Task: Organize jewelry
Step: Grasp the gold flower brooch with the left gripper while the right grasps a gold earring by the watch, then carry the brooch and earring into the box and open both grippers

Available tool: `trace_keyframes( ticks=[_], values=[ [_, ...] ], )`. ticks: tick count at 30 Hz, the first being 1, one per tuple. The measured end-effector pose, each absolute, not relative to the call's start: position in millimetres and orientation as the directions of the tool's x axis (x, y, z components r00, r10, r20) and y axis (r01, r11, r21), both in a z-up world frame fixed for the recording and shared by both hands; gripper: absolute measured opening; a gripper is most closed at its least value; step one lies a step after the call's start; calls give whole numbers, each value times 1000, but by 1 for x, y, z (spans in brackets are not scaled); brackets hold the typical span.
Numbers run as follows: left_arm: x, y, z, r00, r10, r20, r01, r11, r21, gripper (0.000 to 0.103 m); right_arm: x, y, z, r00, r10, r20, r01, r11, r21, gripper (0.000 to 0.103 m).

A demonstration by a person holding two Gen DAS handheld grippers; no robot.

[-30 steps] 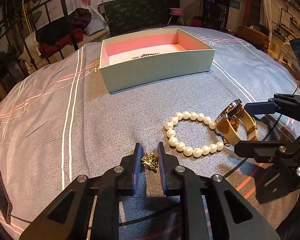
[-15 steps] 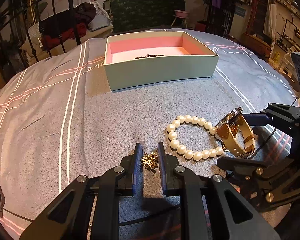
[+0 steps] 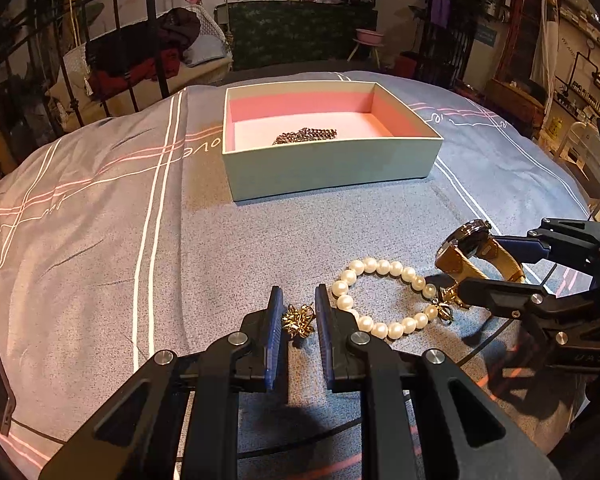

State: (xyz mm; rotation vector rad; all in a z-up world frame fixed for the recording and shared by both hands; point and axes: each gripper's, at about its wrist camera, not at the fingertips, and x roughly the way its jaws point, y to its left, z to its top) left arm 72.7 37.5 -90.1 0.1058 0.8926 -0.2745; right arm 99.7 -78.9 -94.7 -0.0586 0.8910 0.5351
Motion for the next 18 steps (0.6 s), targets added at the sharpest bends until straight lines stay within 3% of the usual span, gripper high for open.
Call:
trace_keyframes(
  ticks=[14,18],
  values=[
    [88,25,-84,588,-224,-777,297,954,-51,16,105,-86,-99,491,416,-765,-447,874,188,44],
    [103,23,-62,632,-230,-740,294,955,-45,16,117,-86,-80,532,422,-734,-458,873,170,41]
  ],
)
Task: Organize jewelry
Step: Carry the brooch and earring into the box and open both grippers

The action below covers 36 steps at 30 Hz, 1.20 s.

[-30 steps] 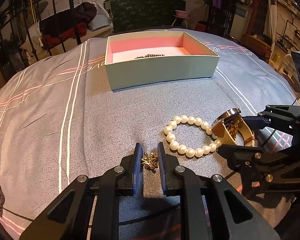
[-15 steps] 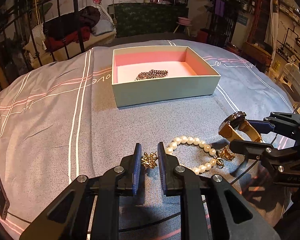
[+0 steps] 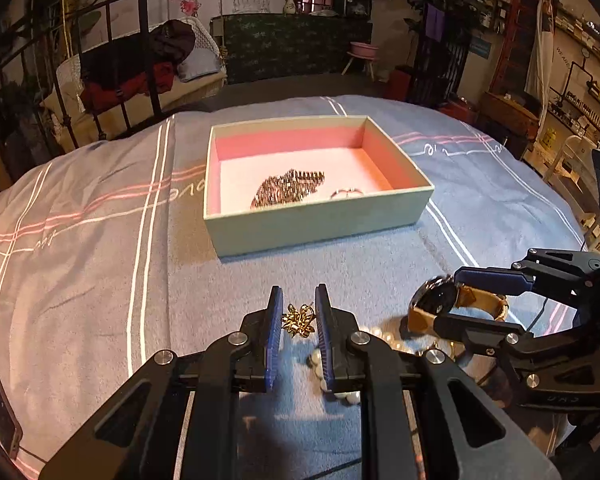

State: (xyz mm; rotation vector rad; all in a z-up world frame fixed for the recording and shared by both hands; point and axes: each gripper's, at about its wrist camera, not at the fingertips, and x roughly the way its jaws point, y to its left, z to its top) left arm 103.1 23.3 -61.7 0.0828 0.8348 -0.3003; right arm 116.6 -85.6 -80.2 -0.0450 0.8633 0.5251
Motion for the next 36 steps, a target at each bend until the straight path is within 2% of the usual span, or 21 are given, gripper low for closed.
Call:
trace_keyframes(
  ticks=[1,2,6,8,11,16,22,28,29,30,31,32,33,34,36],
  values=[
    [109,23,-53,647,-233,-726,293,955,-45,16,122,-85,-72,546,431,-718,-467,868,167,25],
    [116,22,-44,665,-233,-710,289,956,-43,16,128,-86,-65,556,441,-705,-472,865,169,19],
    [139,20,-21,703,-229,-674,274,961,-42,16,154,-83,-56,571,381,-727,-461,882,100,18],
    [141,19,-13,714,-237,-659,280,959,-40,16,154,-88,-54,572,402,-716,-460,879,126,12],
    [148,15,-10,716,-238,-657,288,957,-33,16,157,-94,-50,585,400,-705,-449,884,129,10],
    [188,4,-13,676,-254,-692,285,956,-73,16,190,-92,-34,635,381,-672,-426,898,107,6],
    [235,-2,-38,594,-220,-774,230,968,-99,16,241,-83,-47,608,332,-721,-395,915,88,6],
    [244,-1,-45,578,-212,-788,211,972,-107,17,247,-83,-59,579,330,-746,-399,912,93,6],
    [245,0,-44,579,-207,-789,209,973,-103,30,247,-83,-60,577,324,-750,-398,913,88,7],
    [245,2,-43,576,-201,-792,199,975,-103,62,246,-85,-60,577,318,-752,-393,916,86,7],
    [243,5,-39,585,-198,-787,184,977,-108,76,245,-88,-60,571,316,-758,-386,918,92,15],
    [239,9,-33,607,-203,-769,178,977,-117,84,240,-93,-58,572,318,-756,-377,921,103,36],
    [232,13,-26,627,-211,-750,181,976,-123,84,235,-98,-54,586,318,-746,-363,925,109,52],
    [226,15,-20,639,-216,-739,189,974,-122,84,227,-103,-49,609,314,-729,-351,930,108,78],
    [205,21,-12,660,-225,-717,206,972,-114,84,208,-112,-38,650,324,-687,-348,931,111,81]
  ],
)
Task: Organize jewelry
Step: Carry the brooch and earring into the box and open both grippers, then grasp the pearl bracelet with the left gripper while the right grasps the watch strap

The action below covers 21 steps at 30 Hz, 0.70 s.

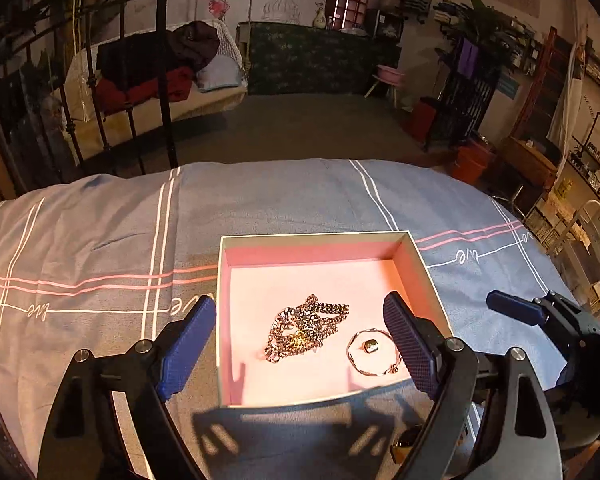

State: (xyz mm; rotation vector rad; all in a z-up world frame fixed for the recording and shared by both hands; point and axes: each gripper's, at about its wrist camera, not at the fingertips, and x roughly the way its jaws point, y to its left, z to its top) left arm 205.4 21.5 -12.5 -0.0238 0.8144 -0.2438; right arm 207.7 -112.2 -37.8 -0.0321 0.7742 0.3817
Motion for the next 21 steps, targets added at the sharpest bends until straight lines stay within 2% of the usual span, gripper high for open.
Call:
trace_keyframes(
  ticks=[3,6,7,8,10,13,19,20,21],
  values=[
    [167,27,-15,660,-250,-708,252,962,-104,85,176,-122,-34,636,364,-681,-370,918,145,81],
    [133,30,-35,626,-244,-741,273,958,-85,85,145,-121,-49,591,384,-709,-390,906,166,81],
    [121,30,-44,616,-240,-750,274,958,-81,85,136,-119,-57,571,392,-721,-398,901,175,77],
    [112,30,-51,603,-245,-759,280,956,-85,85,127,-116,-66,545,405,-734,-410,892,188,67],
    [97,28,-68,561,-258,-787,299,949,-98,85,114,-112,-84,510,402,-761,-409,891,196,57],
    [87,23,-91,522,-227,-822,307,949,-68,84,110,-112,-104,474,394,-788,-385,897,217,56],
    [100,13,-113,468,-166,-868,326,945,-5,75,115,-117,-103,514,353,-782,-346,919,188,57],
    [104,10,-114,467,-162,-869,339,941,7,73,116,-118,-104,518,347,-782,-340,922,184,57],
    [106,6,-115,469,-161,-869,355,935,19,67,118,-120,-104,519,342,-784,-335,925,181,57]
  ],
)
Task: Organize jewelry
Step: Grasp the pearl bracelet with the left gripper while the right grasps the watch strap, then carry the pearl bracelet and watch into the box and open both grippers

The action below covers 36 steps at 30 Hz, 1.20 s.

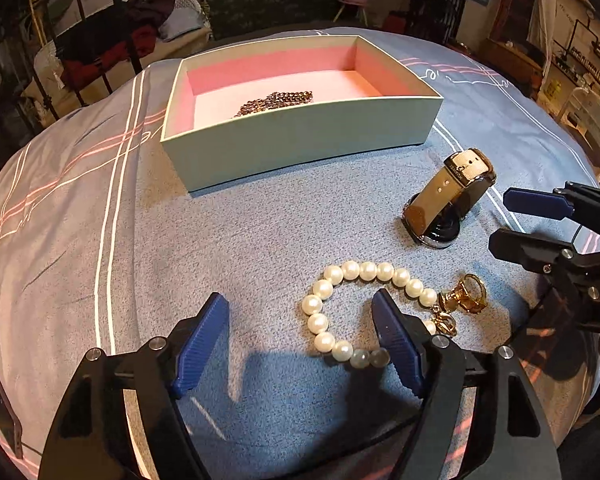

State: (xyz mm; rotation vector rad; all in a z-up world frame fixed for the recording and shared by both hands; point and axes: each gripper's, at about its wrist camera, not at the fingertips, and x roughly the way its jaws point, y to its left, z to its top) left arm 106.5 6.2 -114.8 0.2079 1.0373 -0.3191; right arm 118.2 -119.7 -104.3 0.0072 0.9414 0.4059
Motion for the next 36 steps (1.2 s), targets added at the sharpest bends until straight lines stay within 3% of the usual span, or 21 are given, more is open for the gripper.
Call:
trace_keyframes(
  ticks=[1,3,5,10,14,20,25,36],
  values=[
    [109,3,-114,470,-169,-867,371,929,20,62,120,-120,-105,521,337,-785,-330,927,178,58],
    [109,0,-112,469,-195,-861,395,919,7,39,122,-122,-106,522,333,-785,-324,929,178,64],
    [106,-2,-110,472,-210,-856,406,914,-1,9,124,-123,-104,529,331,-781,-325,930,174,71],
    [104,14,-103,490,-301,-818,361,924,-123,9,134,-115,-104,540,331,-774,-369,920,135,71],
    [100,21,-92,527,-300,-795,336,933,-129,9,142,-100,-103,544,335,-769,-411,906,103,69],
    [96,28,-73,571,-309,-761,313,938,-146,9,139,-82,-100,554,316,-770,-459,888,34,51],
    [98,34,-63,585,-331,-740,293,938,-187,9,135,-91,-102,537,333,-775,-442,894,78,43],
    [96,37,-51,604,-319,-730,275,943,-185,9,131,-108,-107,516,339,-787,-398,908,130,45]
  ],
)
